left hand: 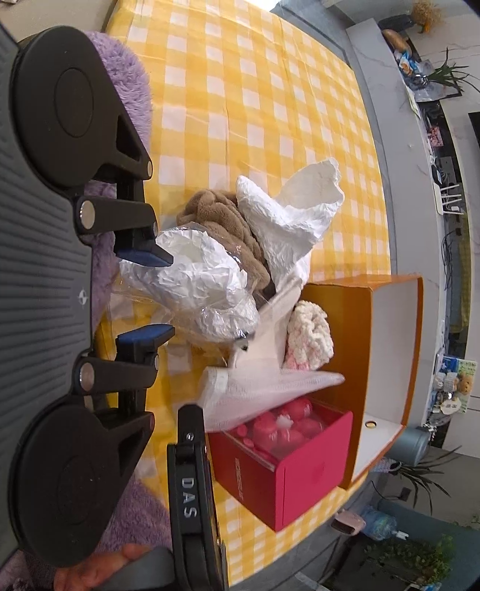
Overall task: Organize soft objects
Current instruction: 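Grasp the white plastic bag with the left tool, then grasp the white mesh bag with the right tool while the left tool holds the plastic bag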
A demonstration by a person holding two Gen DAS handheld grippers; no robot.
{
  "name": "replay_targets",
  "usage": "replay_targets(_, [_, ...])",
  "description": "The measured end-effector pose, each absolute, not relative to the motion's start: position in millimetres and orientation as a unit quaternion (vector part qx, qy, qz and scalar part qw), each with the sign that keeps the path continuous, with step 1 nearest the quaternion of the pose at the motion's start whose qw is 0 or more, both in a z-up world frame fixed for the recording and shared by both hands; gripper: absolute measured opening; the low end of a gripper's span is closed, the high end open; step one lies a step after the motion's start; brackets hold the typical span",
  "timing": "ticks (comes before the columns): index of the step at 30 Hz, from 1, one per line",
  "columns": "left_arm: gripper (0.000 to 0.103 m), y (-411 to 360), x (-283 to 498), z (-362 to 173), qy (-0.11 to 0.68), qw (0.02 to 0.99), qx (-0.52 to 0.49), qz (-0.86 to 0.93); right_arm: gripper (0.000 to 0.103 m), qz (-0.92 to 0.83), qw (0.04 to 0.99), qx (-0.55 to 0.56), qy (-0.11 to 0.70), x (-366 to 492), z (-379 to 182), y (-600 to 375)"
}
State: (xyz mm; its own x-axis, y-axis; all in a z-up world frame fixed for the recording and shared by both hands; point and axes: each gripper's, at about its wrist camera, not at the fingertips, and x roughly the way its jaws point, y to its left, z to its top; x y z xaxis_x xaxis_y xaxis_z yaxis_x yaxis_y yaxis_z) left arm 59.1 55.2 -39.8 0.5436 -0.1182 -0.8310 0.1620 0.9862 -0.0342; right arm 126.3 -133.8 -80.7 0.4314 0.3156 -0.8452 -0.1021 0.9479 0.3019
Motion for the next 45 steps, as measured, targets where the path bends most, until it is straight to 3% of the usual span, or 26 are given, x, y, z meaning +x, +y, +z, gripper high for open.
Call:
replay_targets(2, [0.040,53.9,63.8,-45.5,0.475,0.877,0.031,-0.067,0.072,0.121,0.839,0.104,0.520,126.8,-82.8,-134.0])
replay_targets(3, [0.033,53.1,66.1,-49.0,0.481,0.874,0.036,-0.058,0.072,0.121,0.839,0.104,0.521,127.0,-83.1,-133.5])
replay_targets(11, [0.014,60.7,62.2,-48.2,0.486,0.872,0.021,-0.057,0.073,0.126,0.833,0.126,0.523,136.3,-86.5,-122.2])
replay_targets(14, [0.013,60.8,59.9,-43.5,0.484,0.873,0.023,-0.060,0.077,0.112,0.824,0.156,0.533,146.3,-91.8,-119.8])
replay_targets(19, [0.013,59.3,61.7,-42.9,0.485,0.872,0.022,-0.060,0.075,0.089,0.807,0.203,0.548,158.8,-103.2,-119.2])
replay_targets(22, [0.013,57.4,62.2,-42.9,0.485,0.872,0.023,-0.061,0.057,0.089,0.805,0.217,0.546,160.9,-104.1,-121.0])
replay_targets(24, [0.013,56.8,62.1,-43.2,0.485,0.872,0.022,-0.062,0.025,0.094,0.804,0.220,0.545,159.3,-104.0,-123.3])
replay_targets(26, [0.013,56.6,62.1,-43.1,0.485,0.872,0.021,-0.063,0.004,0.098,0.804,0.214,0.547,157.4,-105.1,-123.5])
replay_targets(28, [0.013,56.4,61.2,-41.9,0.484,0.872,0.020,-0.062,0.000,0.103,0.808,0.207,0.543,152.9,-103.6,-123.8])
replay_targets(38, [0.011,54.2,55.0,-33.2,0.483,0.872,-0.008,-0.078,0.000,0.156,0.820,0.101,0.541,99.9,-68.9,-131.7])
replay_targets(43, [0.010,49.1,54.5,-36.6,0.492,0.865,-0.033,-0.093,0.001,0.157,0.812,0.038,0.561,77.3,-79.0,-133.5])
replay_targets(45, [0.009,48.0,53.4,-37.5,0.496,0.862,-0.043,-0.097,0.007,0.149,0.802,0.050,0.576,77.3,-88.0,-140.0])
